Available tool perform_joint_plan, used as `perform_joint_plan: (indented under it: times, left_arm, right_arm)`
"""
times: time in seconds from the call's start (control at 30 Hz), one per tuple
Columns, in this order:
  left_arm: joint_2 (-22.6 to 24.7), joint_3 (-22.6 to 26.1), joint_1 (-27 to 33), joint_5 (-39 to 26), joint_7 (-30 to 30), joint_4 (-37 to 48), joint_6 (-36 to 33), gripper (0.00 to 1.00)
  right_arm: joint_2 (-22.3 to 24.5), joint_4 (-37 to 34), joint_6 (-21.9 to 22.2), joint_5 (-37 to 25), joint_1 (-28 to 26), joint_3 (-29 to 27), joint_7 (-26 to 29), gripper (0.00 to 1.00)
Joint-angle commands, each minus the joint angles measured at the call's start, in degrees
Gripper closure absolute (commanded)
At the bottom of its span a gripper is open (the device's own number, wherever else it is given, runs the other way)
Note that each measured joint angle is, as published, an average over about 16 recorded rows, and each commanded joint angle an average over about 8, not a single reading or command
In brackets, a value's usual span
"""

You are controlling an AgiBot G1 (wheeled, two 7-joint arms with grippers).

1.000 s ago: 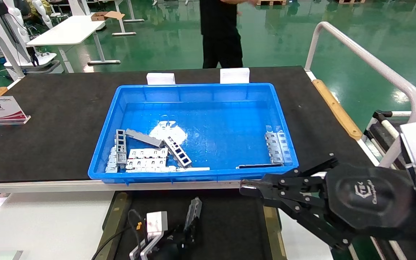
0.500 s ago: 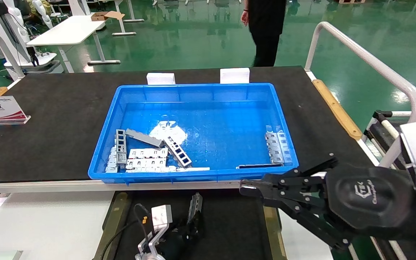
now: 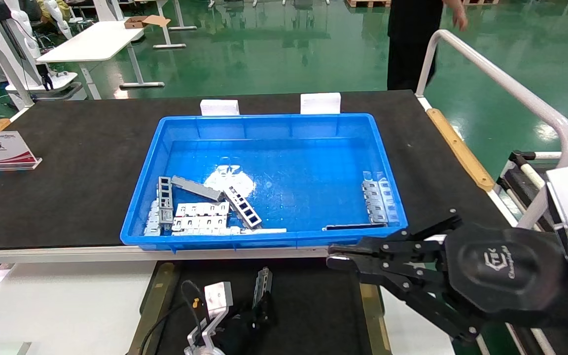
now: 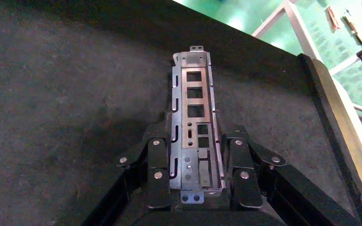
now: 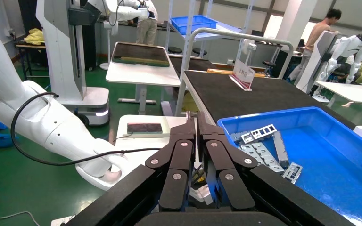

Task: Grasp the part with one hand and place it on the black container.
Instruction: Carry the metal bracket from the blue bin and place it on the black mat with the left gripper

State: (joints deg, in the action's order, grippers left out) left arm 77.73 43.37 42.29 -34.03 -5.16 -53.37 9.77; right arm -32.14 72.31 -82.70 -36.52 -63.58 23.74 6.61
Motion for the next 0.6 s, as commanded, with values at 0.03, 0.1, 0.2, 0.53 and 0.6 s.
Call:
perform_joint_plan:
  times: [0.03,0.1,0.2,0.53,0.6]
  left_arm:
    - [0.0,0.3,0.1,-0.3,-0.7,0.0,0.2,0.0]
    - [0.0,0.6,0.2,-0.8,-1.4,-0.1,0.4,0.0]
    - [-0.1,1.0,0.2,-1.9,-2.2,-0.3,0.3,0.0]
    - [-3.2,-1.4,-2.5,-7.5,-2.2,-4.9,-3.8,0.0]
    - [-4.7,-2.5,-3.5,-8.2,-2.0,-6.4,-5.5,0.0]
  right_arm:
    - [0.0,0.0,0.0,0.0,0.0,0.0,0.0,0.0]
    - [0.0,0.0,0.0,0.0,0.0,0.0,0.0,0.0]
    - [0.0,0.0,0.0,0.0,0.0,0.0,0.0,0.0]
    - [0.0,0.0,0.0,0.0,0.0,0.0,0.0,0.0]
    - [0.0,0.0,0.0,0.0,0.0,0.0,0.0,0.0]
